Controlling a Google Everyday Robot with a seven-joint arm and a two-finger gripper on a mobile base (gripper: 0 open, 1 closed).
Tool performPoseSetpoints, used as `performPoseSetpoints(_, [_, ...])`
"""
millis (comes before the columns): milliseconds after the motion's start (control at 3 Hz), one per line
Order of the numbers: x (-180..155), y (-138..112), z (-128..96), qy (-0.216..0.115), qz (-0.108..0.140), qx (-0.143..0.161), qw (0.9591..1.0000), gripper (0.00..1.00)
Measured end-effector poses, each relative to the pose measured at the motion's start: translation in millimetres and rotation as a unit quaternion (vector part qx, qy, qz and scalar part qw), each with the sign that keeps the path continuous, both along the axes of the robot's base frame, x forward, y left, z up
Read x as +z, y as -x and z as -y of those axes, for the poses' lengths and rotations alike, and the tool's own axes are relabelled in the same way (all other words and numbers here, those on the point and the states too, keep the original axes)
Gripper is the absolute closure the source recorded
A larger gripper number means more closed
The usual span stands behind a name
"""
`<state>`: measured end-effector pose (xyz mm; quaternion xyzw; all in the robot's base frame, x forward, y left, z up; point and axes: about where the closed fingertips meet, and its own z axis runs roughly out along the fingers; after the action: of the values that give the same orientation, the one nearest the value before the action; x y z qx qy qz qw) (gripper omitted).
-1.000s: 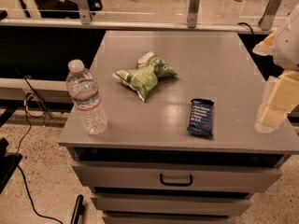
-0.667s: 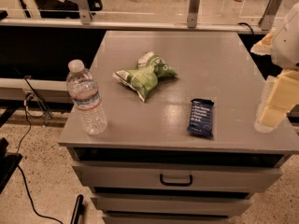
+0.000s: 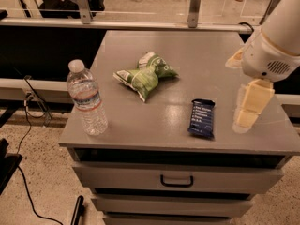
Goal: Move rxbar blueberry near green jalapeno chip bag
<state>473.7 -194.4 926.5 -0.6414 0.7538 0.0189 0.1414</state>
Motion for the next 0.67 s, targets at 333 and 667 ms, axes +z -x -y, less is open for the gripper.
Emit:
performPoseSetpoints(333, [-29.6,-11.3,-7.2,-0.032,-0.01,0.004,0.9994,0.0])
performPoseSetpoints(667, [-52.8,-24.5,-15.5,-0.056,-0.008,0.004,0.9984,0.0])
